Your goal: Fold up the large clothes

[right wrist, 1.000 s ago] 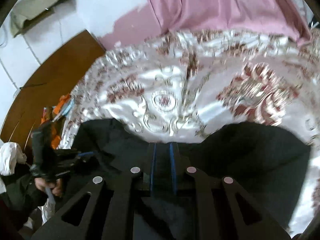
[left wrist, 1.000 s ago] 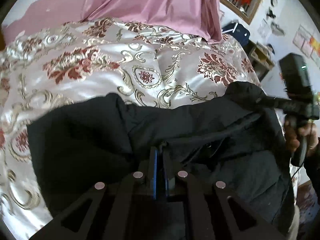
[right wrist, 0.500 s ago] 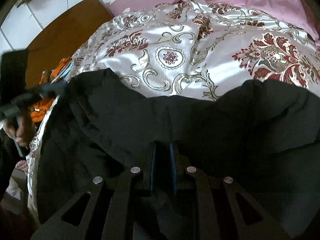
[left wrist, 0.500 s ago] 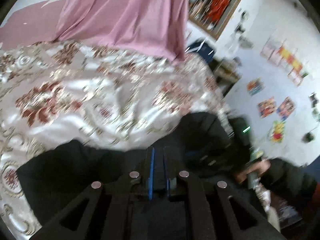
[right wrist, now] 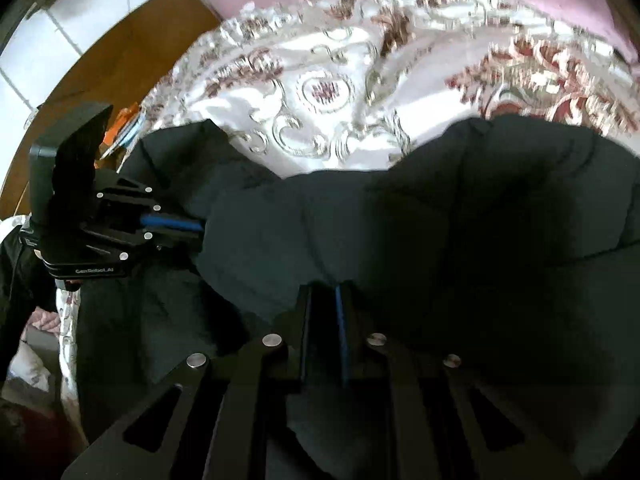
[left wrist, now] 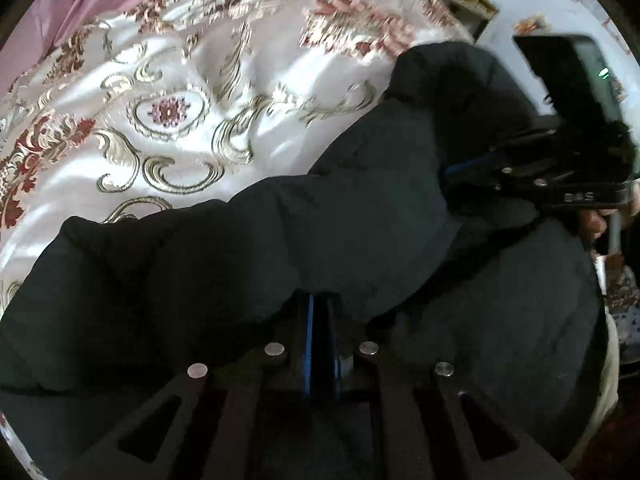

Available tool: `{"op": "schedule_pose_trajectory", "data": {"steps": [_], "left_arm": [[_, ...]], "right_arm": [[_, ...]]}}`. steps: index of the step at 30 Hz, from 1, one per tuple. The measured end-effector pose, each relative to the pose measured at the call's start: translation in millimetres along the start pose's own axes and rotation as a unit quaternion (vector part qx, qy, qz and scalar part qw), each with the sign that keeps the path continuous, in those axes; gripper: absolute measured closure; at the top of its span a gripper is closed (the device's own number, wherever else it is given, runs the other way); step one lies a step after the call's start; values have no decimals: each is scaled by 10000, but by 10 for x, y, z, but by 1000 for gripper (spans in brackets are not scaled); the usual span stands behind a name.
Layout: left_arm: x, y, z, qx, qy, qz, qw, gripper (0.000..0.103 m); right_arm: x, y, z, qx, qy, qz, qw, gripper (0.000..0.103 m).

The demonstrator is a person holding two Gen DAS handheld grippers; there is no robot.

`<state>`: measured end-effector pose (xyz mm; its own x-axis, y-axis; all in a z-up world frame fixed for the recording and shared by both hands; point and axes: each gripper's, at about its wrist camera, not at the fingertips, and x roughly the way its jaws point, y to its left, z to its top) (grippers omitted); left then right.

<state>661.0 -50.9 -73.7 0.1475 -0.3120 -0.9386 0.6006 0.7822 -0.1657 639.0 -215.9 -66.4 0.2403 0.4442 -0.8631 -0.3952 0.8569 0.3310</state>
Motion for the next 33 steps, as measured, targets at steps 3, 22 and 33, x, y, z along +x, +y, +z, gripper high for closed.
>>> {"op": "schedule_pose_trajectory", "data": {"steps": [3,22,33], "left_arm": [[175,43,89,-74,221,197,9995,97],[250,211,-265,-551,-913,223,9940,99],[289,336,-328,-689,-785,261,9942,99]], "right_arm": [[189,33,110,-79,322,-140,9994,95],[161,423,252,-337,-527,-74,9980,103],[746,361,321,-88,462,-336,9983,103]]}}
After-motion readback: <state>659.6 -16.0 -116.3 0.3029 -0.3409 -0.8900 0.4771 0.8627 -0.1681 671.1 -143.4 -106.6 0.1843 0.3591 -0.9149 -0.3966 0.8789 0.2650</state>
